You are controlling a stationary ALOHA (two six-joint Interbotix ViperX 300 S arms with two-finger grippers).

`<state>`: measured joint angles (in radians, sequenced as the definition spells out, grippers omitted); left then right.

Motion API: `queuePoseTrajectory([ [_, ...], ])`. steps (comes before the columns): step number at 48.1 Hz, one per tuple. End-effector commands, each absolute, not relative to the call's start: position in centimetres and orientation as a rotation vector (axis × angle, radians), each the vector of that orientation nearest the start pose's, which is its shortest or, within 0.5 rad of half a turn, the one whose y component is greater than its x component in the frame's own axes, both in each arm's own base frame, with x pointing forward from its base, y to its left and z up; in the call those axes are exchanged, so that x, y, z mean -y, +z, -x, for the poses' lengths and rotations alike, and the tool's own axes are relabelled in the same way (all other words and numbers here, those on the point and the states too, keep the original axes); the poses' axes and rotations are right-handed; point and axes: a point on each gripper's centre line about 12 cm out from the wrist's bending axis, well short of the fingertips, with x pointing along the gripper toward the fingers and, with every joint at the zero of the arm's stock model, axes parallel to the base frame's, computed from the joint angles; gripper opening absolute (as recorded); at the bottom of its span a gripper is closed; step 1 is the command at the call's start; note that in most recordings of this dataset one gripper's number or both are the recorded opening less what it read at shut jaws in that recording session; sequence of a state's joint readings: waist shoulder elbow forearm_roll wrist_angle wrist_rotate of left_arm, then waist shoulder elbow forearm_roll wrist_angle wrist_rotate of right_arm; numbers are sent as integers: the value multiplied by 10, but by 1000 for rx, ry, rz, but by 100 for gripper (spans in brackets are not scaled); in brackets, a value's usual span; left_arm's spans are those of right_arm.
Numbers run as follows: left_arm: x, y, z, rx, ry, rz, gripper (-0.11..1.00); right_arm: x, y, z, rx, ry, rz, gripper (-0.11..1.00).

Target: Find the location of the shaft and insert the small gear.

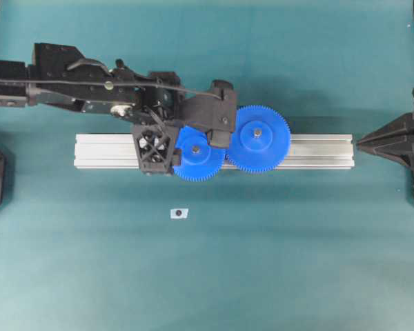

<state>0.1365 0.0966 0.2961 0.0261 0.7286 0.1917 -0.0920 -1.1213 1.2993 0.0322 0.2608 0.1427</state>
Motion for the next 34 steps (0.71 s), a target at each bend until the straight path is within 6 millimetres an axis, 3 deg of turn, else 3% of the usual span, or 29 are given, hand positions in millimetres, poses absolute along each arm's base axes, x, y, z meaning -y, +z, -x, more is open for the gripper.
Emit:
queuePoseTrajectory([
  [1,-60,218,-417,-1090,26,-126,91,14,212,-159,-417,-126,-201,12],
  [11,-57,237,-420,-1111,17,-131,92,14,212,-159,-415,-125,-199,12],
  [18,-52,264,-420,-1042,17,-143,91,15,213,-159,-412,-125,-199,12],
  [27,-41,311,-402,-927,21,-139,91,14,214,-159,-411,-125,-201,12],
  [34,-34,337,-384,-861,33,-109,91,14,213,-159,-415,-126,-202,12],
])
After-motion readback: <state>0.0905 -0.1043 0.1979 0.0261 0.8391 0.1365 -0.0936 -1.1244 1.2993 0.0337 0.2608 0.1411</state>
